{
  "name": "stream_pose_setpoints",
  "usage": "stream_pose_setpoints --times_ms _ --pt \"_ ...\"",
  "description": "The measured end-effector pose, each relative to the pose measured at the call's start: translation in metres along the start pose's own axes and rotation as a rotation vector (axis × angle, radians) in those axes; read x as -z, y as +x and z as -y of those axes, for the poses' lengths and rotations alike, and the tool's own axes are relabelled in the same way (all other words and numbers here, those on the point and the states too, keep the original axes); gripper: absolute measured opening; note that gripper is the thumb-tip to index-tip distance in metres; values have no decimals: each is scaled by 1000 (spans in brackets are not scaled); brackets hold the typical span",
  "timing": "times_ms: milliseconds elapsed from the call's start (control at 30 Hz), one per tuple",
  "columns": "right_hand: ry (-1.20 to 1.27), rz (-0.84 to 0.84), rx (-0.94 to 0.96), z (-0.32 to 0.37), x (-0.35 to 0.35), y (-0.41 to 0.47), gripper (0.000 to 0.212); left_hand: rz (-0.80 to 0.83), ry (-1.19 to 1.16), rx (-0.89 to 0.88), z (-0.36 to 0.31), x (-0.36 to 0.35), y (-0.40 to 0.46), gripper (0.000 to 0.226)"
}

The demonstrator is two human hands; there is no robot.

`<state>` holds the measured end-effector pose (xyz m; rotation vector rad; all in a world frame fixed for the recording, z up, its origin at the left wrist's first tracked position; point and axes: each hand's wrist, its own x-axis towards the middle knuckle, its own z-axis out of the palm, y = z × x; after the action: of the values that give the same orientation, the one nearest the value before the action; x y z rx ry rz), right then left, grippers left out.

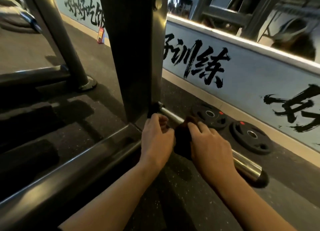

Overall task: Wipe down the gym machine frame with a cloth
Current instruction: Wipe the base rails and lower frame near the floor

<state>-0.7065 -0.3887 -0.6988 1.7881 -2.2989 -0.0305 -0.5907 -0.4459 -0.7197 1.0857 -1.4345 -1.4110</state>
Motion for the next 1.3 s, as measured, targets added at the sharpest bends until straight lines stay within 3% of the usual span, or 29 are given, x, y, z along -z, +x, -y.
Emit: stream_pose_setpoints --times_ms 133,300,400,600,700,867,967,1067,1200,1300 --pt "262 -118 -4 9 18 -8 49 2 18 -108 -27 11 -9 32" --pt "506 -589 168 45 59 -4 54 -169 -34 -432 -82 33 -21 17" --pt "697 -779 304 57 93 3 51 -276 -67 -654 -120 48 -31 19" --pt "772 -990 449 79 152 21 43 -536 365 -1110 -182 81 -35 23" --pt "801 -1029 466 89 165 37 42 -598 563 -1107 -203 104 -29 27" --pt "816 -1015 487 103 180 66 44 -665 941 -959 -230 134 -26 34" --pt "720 -923 540 114 184 89 46 -668 994 -859 -234 153 -26 32" --pt "915 -818 508 127 186 85 51 -625 1056 -893 -234 166 -33 27" --pt "817 -710 749 134 183 66 50 -762 1073 -1008 -244 179 -43 18" --pt "829 -736 642 125 188 80 49 -876 1208 -942 -265 196 -47 25"
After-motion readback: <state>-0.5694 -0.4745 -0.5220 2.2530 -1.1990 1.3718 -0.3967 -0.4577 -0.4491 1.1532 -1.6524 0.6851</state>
